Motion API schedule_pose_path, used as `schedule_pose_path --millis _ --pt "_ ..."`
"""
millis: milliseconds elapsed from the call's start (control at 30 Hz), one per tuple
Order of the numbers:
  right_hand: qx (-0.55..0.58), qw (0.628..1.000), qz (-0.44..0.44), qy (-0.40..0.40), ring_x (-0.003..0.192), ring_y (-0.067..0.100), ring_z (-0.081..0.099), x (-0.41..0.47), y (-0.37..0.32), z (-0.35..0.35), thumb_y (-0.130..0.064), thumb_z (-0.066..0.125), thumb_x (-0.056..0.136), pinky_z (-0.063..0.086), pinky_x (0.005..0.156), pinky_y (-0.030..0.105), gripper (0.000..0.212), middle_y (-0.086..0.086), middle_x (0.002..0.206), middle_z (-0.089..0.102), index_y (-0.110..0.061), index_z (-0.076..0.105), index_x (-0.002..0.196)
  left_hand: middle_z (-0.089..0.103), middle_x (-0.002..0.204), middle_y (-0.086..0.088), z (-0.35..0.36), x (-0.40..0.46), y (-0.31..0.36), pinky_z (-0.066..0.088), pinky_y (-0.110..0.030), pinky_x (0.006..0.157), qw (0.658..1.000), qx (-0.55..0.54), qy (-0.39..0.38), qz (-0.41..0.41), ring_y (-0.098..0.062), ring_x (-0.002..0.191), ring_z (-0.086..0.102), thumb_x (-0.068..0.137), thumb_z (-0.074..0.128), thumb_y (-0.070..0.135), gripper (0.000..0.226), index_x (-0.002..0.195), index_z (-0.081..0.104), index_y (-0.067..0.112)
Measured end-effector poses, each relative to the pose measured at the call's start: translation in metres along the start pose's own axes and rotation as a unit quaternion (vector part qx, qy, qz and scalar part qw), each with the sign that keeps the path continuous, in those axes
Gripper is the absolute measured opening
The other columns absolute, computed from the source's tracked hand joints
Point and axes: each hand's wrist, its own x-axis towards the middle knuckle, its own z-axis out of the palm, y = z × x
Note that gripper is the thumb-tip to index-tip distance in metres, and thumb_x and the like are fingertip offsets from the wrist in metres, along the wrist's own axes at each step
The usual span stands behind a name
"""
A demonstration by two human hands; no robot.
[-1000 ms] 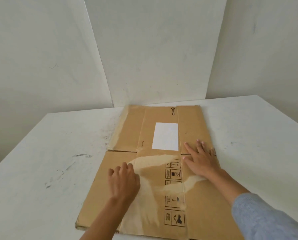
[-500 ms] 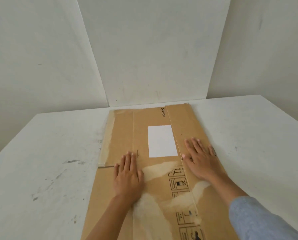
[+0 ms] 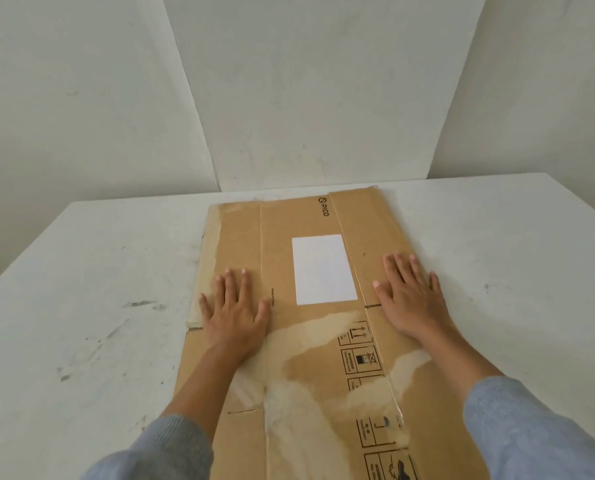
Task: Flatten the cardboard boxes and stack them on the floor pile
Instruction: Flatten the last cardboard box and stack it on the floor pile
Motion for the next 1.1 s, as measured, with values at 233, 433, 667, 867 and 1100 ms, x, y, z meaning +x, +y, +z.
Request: schedule_pose_path --millis 233,433,667,867,1100 --pt "0.045 0.998 0.029 -0.025 0.146 0.017 -0.012 -0.024 0.013 -0.006 -0.045 0.014 0.098 -0.003 0.119 0.045 0.061 -0.003 0.159 -0.012 -0.02 -0.007 0.149 0.009 0.158 -0.012 -0.009 -0.036 -0.014 0.004 -0.046 0.12 0.992 -0.058 0.072 -0.091 -0.028 0.146 0.004 0.094 0.028 0.036 0.06 0.146 0.015 0.009" --pt "0.034 0.999 0.031 -0.02 0.145 0.018 -0.017 -0.034 0.008 -0.001 -0.044 0.009 0.098 -0.004 0.119 0.045 0.061 0.0 0.157 -0.018 -0.017 -0.015 0.147 -0.008 0.155 -0.025 -0.009 -0.044 -0.012 -0.001 -0.048 0.118 0.986 -0.036 0.007 -0.162 -0.039 0.143 -0.007 0.094 0.019 0.043 0.068 0.147 -0.004 0.009" --pt "0.046 0.98 0.166 0.103 0.131 0.03 0.032 -0.049 -0.002 -0.015 -0.058 0.038 0.089 0.035 0.1 0.046 0.074 0.013 0.147 0.028 -0.012 0.024 0.144 0.029 0.146 -0.021 -0.023 -0.06 -0.017 0.026 -0.046 0.11 0.972 -0.078 0.084 -0.203 -0.037 0.134 0.027 0.087 0.045 0.048 0.076 0.139 0.023 -0.003" --pt "0.14 0.942 0.297 0.062 0.122 0.034 0.037 -0.045 -0.01 -0.029 -0.06 0.061 0.074 0.037 0.096 0.045 0.08 0.019 0.132 0.04 -0.005 0.039 0.128 0.045 0.126 -0.027 -0.042 -0.05 -0.017 0.037 -0.049 0.096 0.94 -0.15 0.073 -0.299 -0.045 0.115 0.042 0.087 0.052 0.042 0.063 0.122 0.039 -0.008" --pt "0.094 0.96 0.244 0.1 0.111 0.033 0.051 -0.051 -0.008 -0.04 -0.063 0.059 0.074 0.041 0.076 0.037 0.075 0.012 0.125 0.044 -0.012 0.037 0.125 0.059 0.105 -0.025 -0.038 -0.049 -0.029 0.044 -0.043 0.07 0.953 -0.187 0.094 -0.22 -0.043 0.094 0.056 0.091 0.044 0.032 0.034 0.099 0.042 -0.001"
